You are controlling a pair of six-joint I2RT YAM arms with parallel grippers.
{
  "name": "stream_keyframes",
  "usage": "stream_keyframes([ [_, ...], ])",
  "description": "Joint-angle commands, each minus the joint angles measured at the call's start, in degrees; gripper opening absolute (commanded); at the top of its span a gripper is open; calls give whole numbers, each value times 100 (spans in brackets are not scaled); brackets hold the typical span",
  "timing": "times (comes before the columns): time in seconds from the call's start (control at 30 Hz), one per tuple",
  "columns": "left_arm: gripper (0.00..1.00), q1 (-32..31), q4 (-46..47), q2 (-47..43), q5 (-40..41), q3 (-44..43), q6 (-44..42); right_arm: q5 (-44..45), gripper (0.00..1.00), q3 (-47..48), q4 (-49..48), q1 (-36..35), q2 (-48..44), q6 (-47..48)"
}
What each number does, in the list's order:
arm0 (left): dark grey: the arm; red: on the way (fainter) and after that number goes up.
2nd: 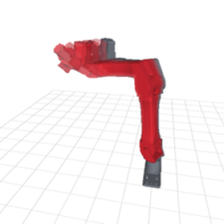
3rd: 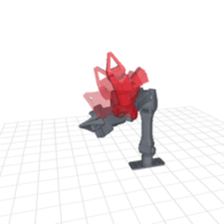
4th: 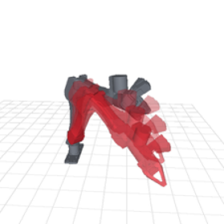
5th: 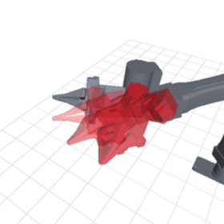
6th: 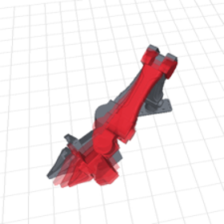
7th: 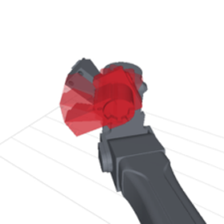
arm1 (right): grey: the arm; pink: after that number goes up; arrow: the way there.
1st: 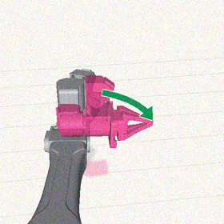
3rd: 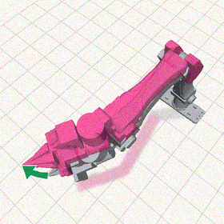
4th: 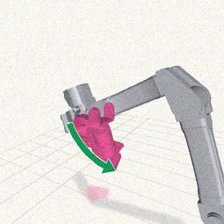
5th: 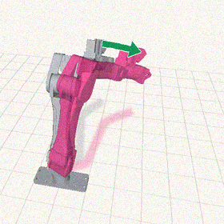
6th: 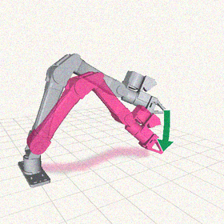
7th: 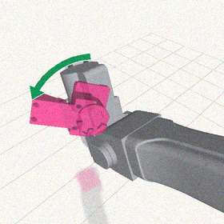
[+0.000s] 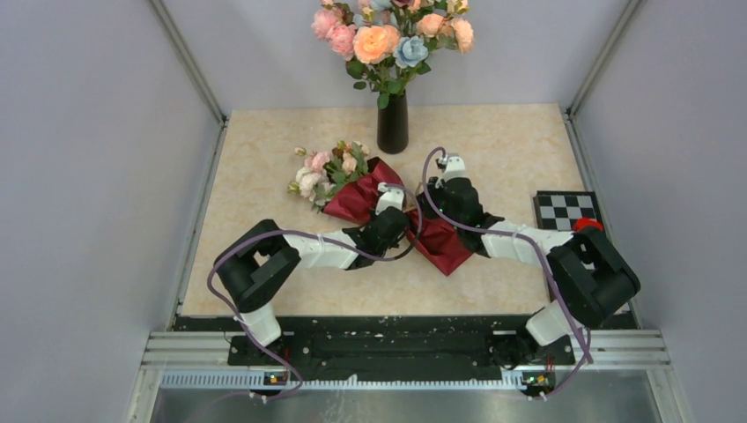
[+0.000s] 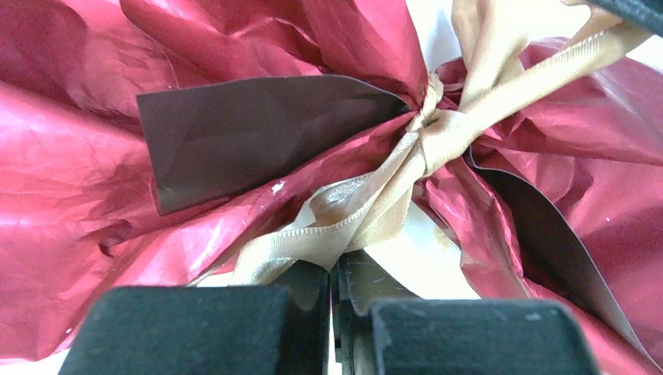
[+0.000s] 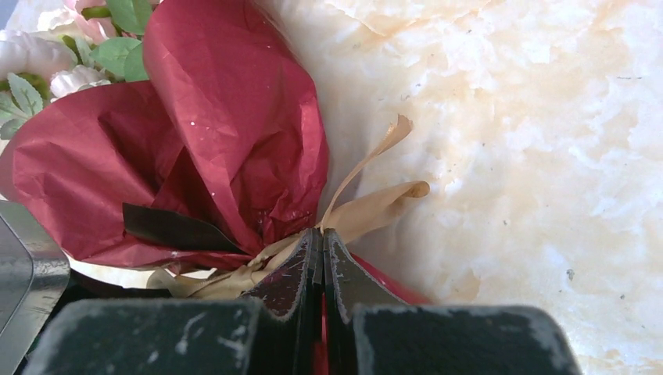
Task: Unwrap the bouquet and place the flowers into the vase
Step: Untie the ribbon from the wrapping paper.
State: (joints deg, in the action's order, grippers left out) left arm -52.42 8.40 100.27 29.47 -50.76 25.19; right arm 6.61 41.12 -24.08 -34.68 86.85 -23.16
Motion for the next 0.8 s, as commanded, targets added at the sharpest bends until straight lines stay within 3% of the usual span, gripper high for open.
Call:
stream_keyframes([
  [0.0,0,17,-125,-292,-280,132,294,211,0,-13,-313,75,-216,293],
  [0.77,0,22,-376,-640,-468,629,1138,572,0,-43,55,75,-306,135],
])
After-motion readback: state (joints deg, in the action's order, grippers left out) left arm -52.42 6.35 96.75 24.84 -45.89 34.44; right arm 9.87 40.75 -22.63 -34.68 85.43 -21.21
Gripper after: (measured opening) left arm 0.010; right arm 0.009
